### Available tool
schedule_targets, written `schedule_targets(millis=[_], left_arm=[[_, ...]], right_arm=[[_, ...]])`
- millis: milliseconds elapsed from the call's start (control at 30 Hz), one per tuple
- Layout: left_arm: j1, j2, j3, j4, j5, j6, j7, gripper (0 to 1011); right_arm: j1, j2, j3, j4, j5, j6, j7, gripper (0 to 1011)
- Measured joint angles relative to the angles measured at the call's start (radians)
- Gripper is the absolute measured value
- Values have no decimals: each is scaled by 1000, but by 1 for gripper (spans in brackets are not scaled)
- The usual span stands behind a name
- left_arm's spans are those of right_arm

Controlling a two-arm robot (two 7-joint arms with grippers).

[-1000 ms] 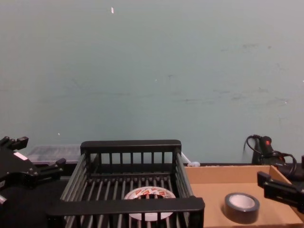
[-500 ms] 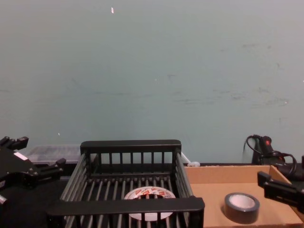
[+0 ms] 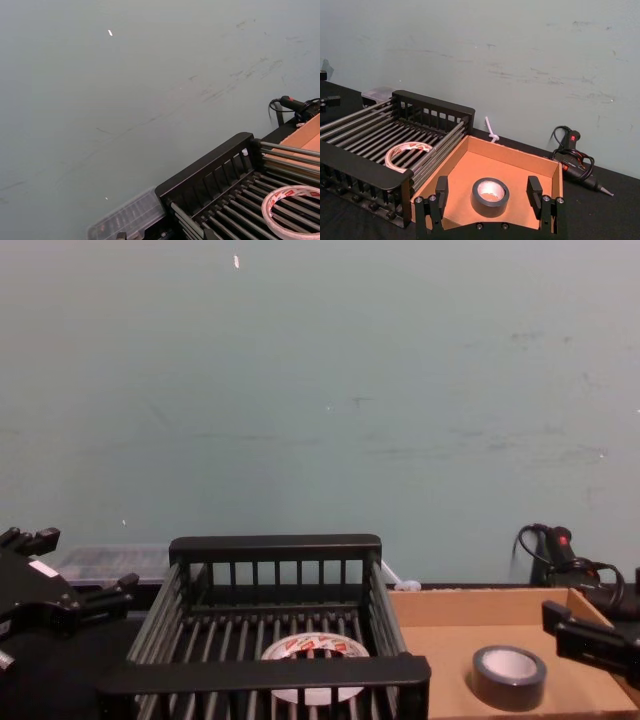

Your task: Pick up the white tape and place it into the black box , Pick up the silver tape and place it into the brown box.

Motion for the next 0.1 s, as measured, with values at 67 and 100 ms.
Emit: schedule_targets(millis=[67,100], left_arm=[[0,0,0,0,0,0,0,1001],[0,0,0,0,0,0,0,1002]], right_arm=[[0,0,0,0,0,0,0,1002],[0,0,0,0,0,0,0,1002]])
